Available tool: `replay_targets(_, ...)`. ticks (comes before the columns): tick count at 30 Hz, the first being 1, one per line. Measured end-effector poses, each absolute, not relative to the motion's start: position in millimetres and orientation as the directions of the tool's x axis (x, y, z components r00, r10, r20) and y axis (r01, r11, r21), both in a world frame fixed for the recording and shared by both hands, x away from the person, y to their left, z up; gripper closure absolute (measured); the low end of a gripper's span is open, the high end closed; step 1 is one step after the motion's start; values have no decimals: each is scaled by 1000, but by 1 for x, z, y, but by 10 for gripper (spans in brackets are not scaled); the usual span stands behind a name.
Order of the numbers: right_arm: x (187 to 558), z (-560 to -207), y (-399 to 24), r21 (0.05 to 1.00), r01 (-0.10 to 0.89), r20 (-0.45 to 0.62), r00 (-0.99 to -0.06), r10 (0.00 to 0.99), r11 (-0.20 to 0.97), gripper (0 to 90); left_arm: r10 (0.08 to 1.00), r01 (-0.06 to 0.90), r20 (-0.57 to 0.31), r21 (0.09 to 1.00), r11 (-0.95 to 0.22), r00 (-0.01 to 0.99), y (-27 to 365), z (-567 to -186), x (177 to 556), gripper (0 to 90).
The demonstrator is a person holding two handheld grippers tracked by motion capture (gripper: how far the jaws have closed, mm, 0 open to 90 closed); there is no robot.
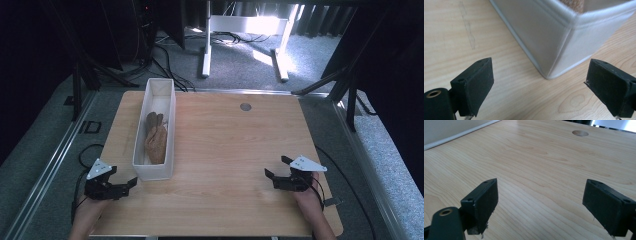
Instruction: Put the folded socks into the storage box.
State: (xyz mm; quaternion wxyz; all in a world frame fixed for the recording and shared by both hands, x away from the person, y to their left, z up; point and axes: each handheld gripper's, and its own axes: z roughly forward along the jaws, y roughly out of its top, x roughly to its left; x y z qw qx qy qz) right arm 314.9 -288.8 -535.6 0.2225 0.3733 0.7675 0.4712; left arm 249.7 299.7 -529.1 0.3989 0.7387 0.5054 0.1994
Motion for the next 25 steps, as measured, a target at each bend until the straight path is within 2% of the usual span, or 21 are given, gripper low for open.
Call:
replay_targets(9, 315, -537, -288, 890, 362, 7, -622, 783, 279, 127, 930, 550, -109, 828, -110, 351, 303, -536, 241, 84)
replay_targets(25, 316, -540, -289, 885, 359, -14, -617, 787, 297, 127, 946, 500, -55, 858, -119, 319, 296, -540, 232, 84)
